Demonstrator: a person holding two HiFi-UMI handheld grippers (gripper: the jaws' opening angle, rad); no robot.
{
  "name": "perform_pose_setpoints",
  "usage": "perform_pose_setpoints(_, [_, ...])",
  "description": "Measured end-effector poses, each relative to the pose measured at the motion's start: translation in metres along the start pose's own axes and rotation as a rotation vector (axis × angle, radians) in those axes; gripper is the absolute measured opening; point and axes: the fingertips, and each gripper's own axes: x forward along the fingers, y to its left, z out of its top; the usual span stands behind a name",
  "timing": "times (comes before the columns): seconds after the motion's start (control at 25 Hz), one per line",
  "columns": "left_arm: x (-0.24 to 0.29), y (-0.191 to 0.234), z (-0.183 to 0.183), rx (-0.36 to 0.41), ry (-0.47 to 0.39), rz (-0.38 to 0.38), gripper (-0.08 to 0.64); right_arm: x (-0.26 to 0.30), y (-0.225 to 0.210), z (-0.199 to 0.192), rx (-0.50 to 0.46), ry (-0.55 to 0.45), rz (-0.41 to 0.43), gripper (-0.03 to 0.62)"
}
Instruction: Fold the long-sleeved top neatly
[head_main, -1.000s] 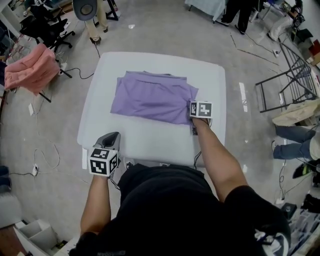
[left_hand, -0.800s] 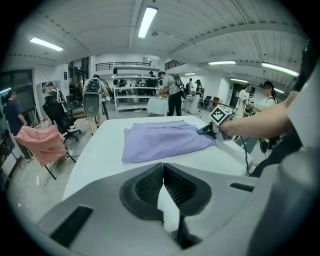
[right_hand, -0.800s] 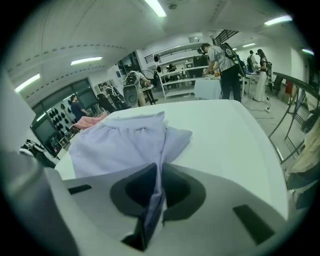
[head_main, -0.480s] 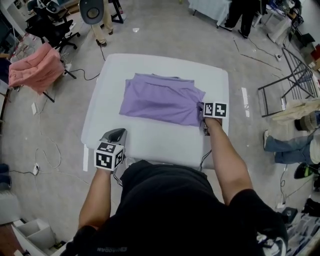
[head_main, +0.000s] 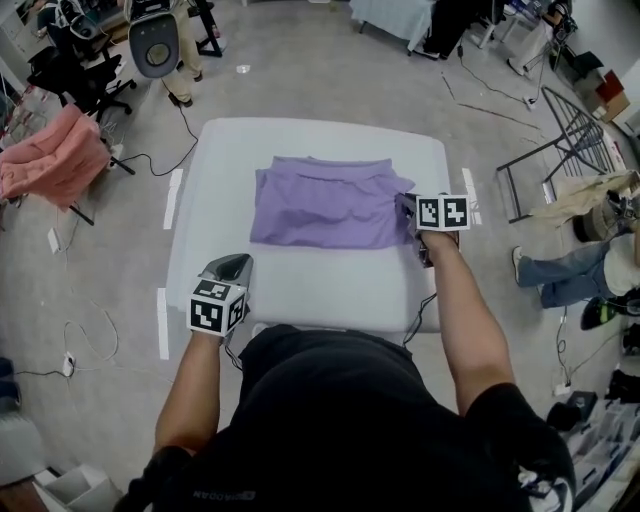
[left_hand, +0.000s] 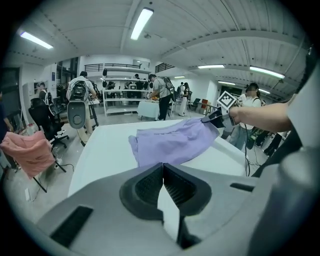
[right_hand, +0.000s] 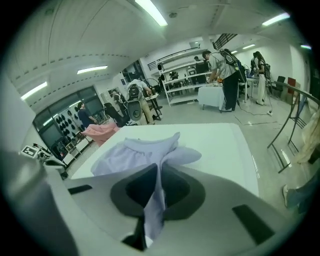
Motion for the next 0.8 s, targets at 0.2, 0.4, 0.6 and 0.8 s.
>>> perform_pose_setpoints(0.2, [-0.008, 0.027, 0.005, 0.019, -0.007, -0.03, 0.006, -0.008, 0.067, 0.042, -0.049, -0.049, 0.022, 0.031])
perform_pose_setpoints(0.4, [-0.017, 0.053, 0.005, 0.03, -0.025, -0.051, 0.006, -0.003, 0.136, 0.073, -0.047, -0.092, 0.021, 0.032])
perform_pose_setpoints(0.6, [-0.028, 0.072, -0.001, 0.028, -0.038, -0.081, 0.006, 0.037, 0.201, 0.08, -0.067, -0.1, -0.01, 0.032])
perform_pose_setpoints(0.8, [-0.048, 0.097, -0.014, 0.001, -0.046, -0.092, 0.006, 0.106, 0.261, 0.059, -0.126, 0.004, -0.038, 0.034])
